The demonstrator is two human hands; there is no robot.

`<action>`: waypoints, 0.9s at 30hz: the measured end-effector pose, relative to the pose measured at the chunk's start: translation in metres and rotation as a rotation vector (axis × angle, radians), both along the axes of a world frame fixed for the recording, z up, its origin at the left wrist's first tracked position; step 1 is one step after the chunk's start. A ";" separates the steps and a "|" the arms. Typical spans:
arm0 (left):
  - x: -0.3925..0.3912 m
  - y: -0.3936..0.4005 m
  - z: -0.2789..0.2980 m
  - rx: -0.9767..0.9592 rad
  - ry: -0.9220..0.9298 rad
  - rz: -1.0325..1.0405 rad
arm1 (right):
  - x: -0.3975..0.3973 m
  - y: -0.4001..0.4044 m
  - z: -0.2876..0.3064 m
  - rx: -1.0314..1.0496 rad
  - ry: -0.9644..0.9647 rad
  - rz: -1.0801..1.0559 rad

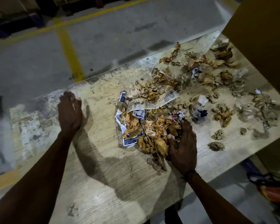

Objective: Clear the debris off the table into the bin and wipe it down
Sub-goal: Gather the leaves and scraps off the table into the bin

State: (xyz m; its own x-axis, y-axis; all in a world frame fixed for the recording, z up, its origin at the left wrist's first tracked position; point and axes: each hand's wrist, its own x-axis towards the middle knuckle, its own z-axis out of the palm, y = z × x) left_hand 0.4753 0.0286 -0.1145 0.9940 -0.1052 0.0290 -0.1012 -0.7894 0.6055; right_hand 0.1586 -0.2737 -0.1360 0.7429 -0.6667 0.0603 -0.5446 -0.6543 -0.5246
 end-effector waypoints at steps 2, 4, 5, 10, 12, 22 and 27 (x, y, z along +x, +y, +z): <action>-0.011 -0.019 -0.004 -0.020 -0.001 -0.053 | 0.001 0.001 0.001 0.002 -0.002 -0.003; -0.019 -0.052 0.001 -0.057 0.049 -0.089 | 0.001 0.001 0.002 0.004 -0.005 -0.003; -0.024 -0.070 0.002 -0.068 0.063 -0.132 | 0.001 0.001 0.002 0.006 -0.008 -0.003; -0.059 -0.145 0.012 -0.197 0.052 -0.401 | 0.001 0.001 0.004 0.017 -0.035 -0.001; -0.061 -0.151 0.010 -0.262 0.079 -0.448 | 0.000 0.001 0.003 0.015 -0.041 0.000; -0.097 -0.042 -0.003 -0.154 0.074 -0.011 | 0.001 0.000 0.004 -0.004 -0.033 0.004; -0.132 -0.125 -0.002 -0.176 0.099 -0.154 | 0.000 0.001 0.002 -0.004 -0.030 -0.001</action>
State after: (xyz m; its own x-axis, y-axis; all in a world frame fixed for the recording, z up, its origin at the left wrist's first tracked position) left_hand 0.3432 -0.0963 -0.1167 0.9657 -0.2572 -0.0365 -0.1452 -0.6507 0.7453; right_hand 0.1588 -0.2731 -0.1343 0.7403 -0.6668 0.0854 -0.5290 -0.6563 -0.5380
